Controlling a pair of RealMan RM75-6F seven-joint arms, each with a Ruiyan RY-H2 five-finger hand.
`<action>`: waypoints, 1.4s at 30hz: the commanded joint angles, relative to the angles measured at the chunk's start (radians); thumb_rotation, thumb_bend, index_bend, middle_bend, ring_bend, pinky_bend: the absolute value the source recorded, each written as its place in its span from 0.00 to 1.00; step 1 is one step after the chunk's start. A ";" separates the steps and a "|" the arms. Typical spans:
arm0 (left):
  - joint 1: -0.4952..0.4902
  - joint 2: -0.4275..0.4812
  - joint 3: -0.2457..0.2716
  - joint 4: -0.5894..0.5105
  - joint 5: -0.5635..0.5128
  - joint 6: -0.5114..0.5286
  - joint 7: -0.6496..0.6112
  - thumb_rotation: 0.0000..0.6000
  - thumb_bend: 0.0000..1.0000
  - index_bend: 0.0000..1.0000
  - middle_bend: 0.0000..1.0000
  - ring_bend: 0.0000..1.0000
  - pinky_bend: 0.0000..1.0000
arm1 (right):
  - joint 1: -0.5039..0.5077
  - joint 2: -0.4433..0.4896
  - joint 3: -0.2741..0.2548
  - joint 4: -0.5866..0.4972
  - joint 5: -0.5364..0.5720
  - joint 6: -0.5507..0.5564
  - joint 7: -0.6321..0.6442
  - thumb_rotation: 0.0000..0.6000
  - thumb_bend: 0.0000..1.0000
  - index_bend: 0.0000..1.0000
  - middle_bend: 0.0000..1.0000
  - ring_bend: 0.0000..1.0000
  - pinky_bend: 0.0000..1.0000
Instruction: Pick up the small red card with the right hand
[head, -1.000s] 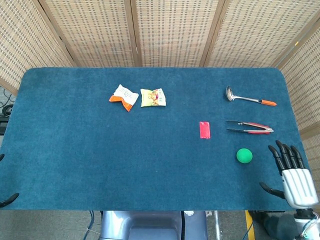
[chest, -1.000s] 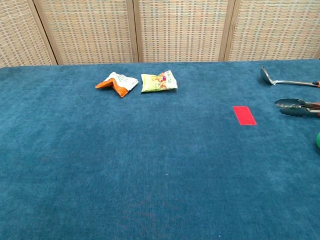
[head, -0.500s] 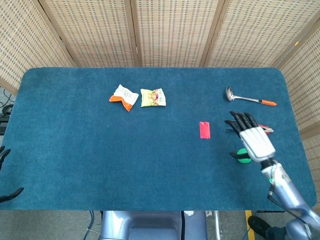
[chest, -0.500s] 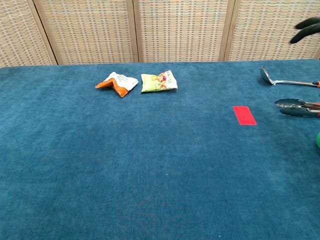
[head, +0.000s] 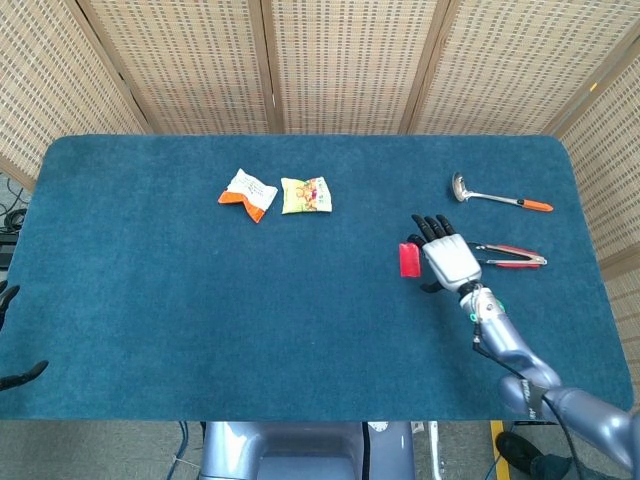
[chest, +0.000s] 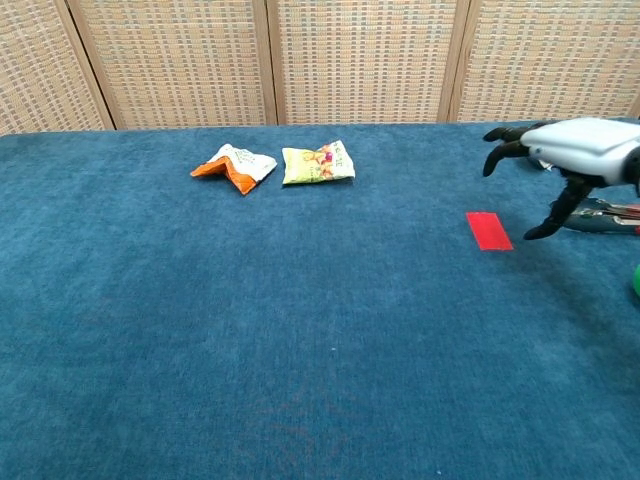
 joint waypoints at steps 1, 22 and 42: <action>-0.007 -0.002 -0.005 -0.005 -0.012 -0.011 0.008 1.00 0.00 0.00 0.00 0.00 0.00 | 0.049 -0.080 -0.008 0.097 0.016 -0.028 -0.021 1.00 0.15 0.23 0.00 0.00 0.00; -0.028 0.004 -0.016 -0.012 -0.066 -0.066 0.018 1.00 0.00 0.00 0.00 0.00 0.00 | 0.109 -0.201 -0.060 0.307 -0.003 -0.058 -0.016 1.00 0.16 0.23 0.00 0.00 0.00; -0.036 0.010 -0.018 -0.009 -0.079 -0.086 0.005 1.00 0.00 0.00 0.00 0.00 0.00 | 0.136 -0.278 -0.051 0.466 0.026 -0.068 -0.038 1.00 0.32 0.25 0.00 0.00 0.00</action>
